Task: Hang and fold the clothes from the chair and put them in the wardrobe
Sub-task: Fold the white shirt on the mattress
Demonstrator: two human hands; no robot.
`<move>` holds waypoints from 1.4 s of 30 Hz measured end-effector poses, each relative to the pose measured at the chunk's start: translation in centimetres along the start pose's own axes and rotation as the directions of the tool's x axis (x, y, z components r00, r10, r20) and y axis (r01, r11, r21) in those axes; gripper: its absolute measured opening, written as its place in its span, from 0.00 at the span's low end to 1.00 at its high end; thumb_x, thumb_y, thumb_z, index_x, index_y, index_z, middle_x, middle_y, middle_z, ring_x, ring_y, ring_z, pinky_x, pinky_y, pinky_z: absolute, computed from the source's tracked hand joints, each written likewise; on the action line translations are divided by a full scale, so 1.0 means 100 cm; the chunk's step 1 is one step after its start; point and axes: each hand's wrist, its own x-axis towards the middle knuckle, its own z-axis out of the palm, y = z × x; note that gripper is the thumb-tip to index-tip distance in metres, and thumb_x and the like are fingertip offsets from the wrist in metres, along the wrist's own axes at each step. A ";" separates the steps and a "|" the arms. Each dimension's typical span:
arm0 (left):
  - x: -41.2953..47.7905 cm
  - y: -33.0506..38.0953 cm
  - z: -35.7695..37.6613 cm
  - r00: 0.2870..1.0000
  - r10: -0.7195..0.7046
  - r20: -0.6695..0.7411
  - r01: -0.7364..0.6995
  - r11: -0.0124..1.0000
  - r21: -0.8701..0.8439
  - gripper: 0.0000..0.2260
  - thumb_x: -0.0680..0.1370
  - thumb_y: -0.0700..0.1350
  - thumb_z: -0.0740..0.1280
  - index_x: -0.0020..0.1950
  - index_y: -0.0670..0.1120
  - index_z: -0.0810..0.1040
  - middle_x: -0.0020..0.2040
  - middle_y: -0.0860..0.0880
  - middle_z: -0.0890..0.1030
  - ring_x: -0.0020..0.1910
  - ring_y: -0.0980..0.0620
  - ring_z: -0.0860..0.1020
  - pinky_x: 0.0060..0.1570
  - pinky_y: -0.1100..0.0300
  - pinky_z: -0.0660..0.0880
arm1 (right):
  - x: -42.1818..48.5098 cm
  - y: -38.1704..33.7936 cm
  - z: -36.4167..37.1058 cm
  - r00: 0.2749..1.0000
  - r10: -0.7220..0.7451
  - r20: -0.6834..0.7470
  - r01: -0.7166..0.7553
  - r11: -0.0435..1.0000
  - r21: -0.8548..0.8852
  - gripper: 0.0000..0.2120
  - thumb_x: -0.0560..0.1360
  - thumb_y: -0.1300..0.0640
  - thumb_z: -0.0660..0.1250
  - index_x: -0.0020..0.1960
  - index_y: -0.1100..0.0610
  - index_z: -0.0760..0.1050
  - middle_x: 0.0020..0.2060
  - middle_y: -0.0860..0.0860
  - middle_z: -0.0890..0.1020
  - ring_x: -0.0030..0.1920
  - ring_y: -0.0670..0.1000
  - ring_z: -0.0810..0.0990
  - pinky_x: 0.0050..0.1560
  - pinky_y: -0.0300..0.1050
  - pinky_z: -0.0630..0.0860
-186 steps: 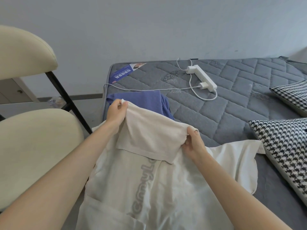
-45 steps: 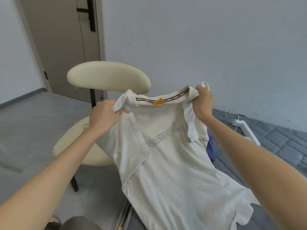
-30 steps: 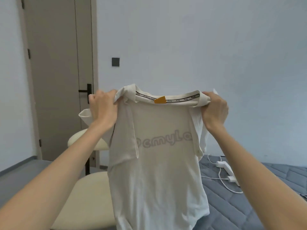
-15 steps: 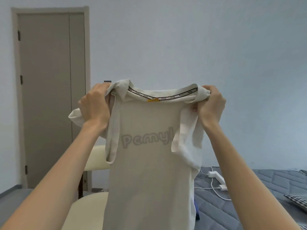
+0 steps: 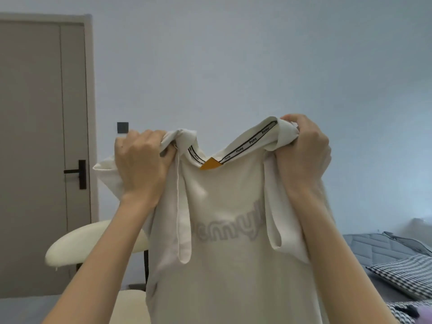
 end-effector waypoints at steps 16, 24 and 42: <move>-0.173 0.015 0.209 0.764 -0.012 0.645 0.040 0.999 -0.029 0.01 0.74 0.40 0.67 0.43 0.43 0.77 0.40 0.44 0.79 0.43 0.42 0.75 0.41 0.56 0.54 | -0.110 0.250 0.124 0.626 0.576 0.526 -0.591 0.790 -0.163 0.13 0.73 0.69 0.62 0.53 0.55 0.71 0.46 0.49 0.77 0.48 0.51 0.75 0.34 0.37 0.68; -0.232 0.005 0.278 0.654 -0.027 0.756 0.053 0.999 -0.010 0.02 0.77 0.41 0.63 0.47 0.44 0.75 0.45 0.45 0.80 0.47 0.41 0.74 0.43 0.54 0.58 | -0.143 0.316 0.177 0.511 0.695 0.506 -0.716 0.669 -0.197 0.11 0.74 0.67 0.59 0.52 0.55 0.73 0.46 0.50 0.79 0.49 0.52 0.77 0.41 0.43 0.73; -0.344 -0.004 0.270 0.520 -0.007 0.854 0.122 0.990 -0.067 0.07 0.76 0.36 0.63 0.53 0.43 0.74 0.46 0.44 0.78 0.37 0.37 0.77 0.32 0.52 0.63 | -0.232 0.368 0.149 0.413 0.684 0.601 -0.614 0.697 -0.372 0.13 0.73 0.69 0.60 0.51 0.55 0.75 0.40 0.47 0.77 0.42 0.46 0.74 0.35 0.34 0.68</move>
